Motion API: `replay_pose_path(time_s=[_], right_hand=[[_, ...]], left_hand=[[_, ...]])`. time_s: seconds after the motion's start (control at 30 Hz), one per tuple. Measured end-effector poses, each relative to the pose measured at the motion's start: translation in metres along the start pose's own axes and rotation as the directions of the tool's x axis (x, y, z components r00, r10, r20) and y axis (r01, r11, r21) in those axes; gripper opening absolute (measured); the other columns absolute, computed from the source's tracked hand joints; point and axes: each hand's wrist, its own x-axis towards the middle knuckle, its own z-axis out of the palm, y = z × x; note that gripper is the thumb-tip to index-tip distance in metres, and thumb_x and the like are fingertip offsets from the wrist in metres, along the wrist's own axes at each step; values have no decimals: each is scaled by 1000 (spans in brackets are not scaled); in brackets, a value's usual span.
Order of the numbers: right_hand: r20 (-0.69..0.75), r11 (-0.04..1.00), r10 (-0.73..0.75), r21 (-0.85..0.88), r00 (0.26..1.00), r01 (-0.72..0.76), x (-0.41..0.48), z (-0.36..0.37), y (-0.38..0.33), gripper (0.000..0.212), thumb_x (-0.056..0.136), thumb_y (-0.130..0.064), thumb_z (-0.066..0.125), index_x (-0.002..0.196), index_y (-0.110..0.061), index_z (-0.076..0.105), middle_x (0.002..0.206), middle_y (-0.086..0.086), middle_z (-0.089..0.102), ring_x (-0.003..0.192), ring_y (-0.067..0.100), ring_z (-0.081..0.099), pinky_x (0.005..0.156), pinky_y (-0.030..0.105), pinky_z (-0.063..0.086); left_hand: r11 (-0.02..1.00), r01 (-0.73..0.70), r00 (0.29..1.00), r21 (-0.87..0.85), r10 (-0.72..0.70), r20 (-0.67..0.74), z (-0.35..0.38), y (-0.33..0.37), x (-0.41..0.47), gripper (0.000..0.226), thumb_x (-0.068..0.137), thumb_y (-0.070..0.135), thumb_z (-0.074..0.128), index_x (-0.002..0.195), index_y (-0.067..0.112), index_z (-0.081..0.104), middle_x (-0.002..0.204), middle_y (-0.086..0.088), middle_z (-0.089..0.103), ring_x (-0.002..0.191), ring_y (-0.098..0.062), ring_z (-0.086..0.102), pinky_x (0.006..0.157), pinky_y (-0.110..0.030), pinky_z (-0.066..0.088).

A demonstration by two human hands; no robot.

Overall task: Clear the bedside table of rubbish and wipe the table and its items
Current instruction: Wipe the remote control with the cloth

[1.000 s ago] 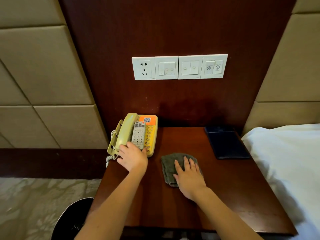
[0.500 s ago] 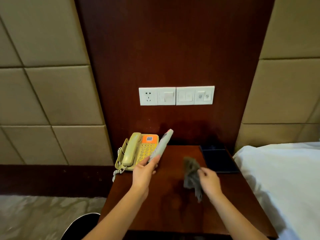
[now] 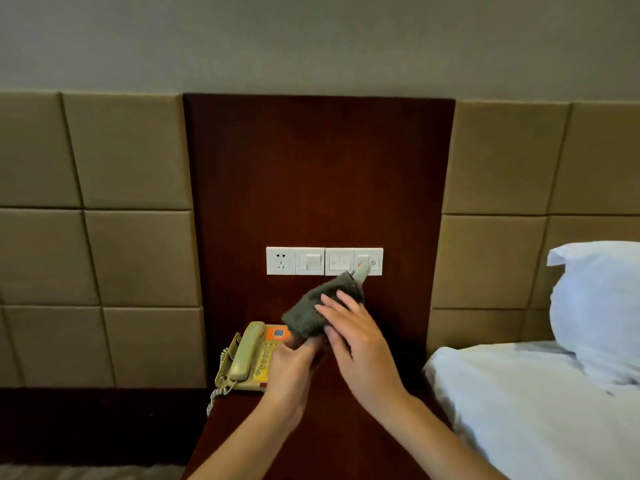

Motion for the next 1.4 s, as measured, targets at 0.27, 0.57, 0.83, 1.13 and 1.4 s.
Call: replay_pose_path(time_s=[0.27, 0.57, 0.83, 1.13, 1.4], right_hand=[[-177, 972, 217, -55, 960, -229, 46, -65, 16, 36, 97, -13, 49, 133, -12, 53, 140, -1, 50, 139, 19, 35, 117, 41, 26], [-7, 995, -80, -62, 997, 79, 0, -33, -23, 41, 91, -24, 40, 121, -13, 65, 128, -8, 60, 127, 2, 44, 112, 28, 31], [-223, 974, 64, -199, 973, -109, 25, -61, 10, 33, 92, -9, 52, 124, -7, 62, 128, 8, 61, 125, 25, 52, 107, 47, 39], [-175, 963, -83, -268, 981, 33, 14, -39, 9, 35, 88, -19, 47, 115, -11, 68, 118, 0, 68, 116, 16, 60, 112, 57, 22], [-183, 984, -126, -149, 975, 99, 4, -36, -22, 37, 91, -20, 44, 120, -8, 64, 126, 0, 62, 125, 11, 50, 117, 42, 15]], left_hand=[[999, 27, 995, -21, -24, 96, 11, 18, -35, 34, 76, 25, 67, 105, 8, 68, 94, -11, 70, 82, -12, 62, 77, -23, 49], [985, 71, 997, -159, -65, 39, 7, 14, -38, 21, 88, 4, 56, 106, 4, 66, 94, -11, 73, 90, -22, 64, 84, -32, 49], [988, 111, 991, -111, -102, 85, 10, 19, -45, 22, 87, 13, 60, 104, 2, 68, 100, -17, 70, 85, -18, 64, 79, -26, 49], [968, 151, 989, -201, -149, 25, 14, 12, -39, 14, 89, 10, 57, 94, 5, 69, 83, -10, 73, 74, -16, 68, 72, -25, 47], [960, 161, 985, -229, -142, 98, 23, 25, -21, 19, 92, 8, 51, 88, 6, 70, 87, -12, 67, 81, -18, 64, 82, -30, 48]])
